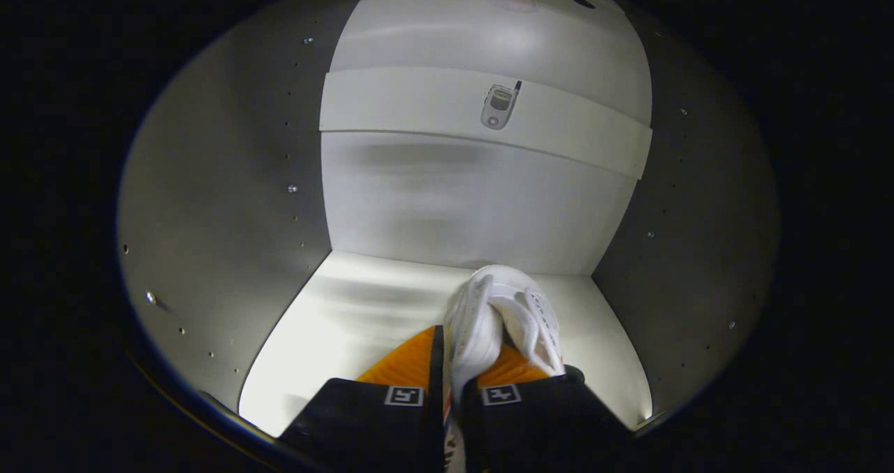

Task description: Open the shoe cabinet door, grab the shoes and put them into the shoe cabinet, then close the shoe cabinet door.

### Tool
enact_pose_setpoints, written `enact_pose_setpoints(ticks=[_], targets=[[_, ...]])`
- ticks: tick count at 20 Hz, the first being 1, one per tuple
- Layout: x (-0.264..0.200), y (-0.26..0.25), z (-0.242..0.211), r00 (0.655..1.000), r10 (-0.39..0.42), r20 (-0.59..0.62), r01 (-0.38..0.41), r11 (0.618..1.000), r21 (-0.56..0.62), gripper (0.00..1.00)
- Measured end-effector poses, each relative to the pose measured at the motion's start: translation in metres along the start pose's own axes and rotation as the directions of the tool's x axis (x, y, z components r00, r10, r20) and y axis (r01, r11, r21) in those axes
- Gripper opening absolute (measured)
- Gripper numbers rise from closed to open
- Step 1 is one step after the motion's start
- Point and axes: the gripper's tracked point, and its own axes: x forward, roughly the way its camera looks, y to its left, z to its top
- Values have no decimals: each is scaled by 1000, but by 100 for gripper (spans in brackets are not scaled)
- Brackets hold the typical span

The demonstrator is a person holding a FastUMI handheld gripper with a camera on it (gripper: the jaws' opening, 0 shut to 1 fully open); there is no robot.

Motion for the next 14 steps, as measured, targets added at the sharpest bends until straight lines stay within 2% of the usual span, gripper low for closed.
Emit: enact_pose_setpoints(ticks=[1,4,7,8,9,11,14], targets=[[-2,-1,1,1000,2,4,-2,1000,19,26],[-26,1,3,999,33,22,-35,996,83,27],[-61,0,1,997,55,59,-61,993,104,73],[-76,-3,2,995,52,83,-61,992,113,78],[-91,-6,3,993,44,111,-58,990,125,87],[-125,-16,12,981,14,191,-39,991,127,97],[-189,-29,19,962,-16,274,-17,993,115,99]])
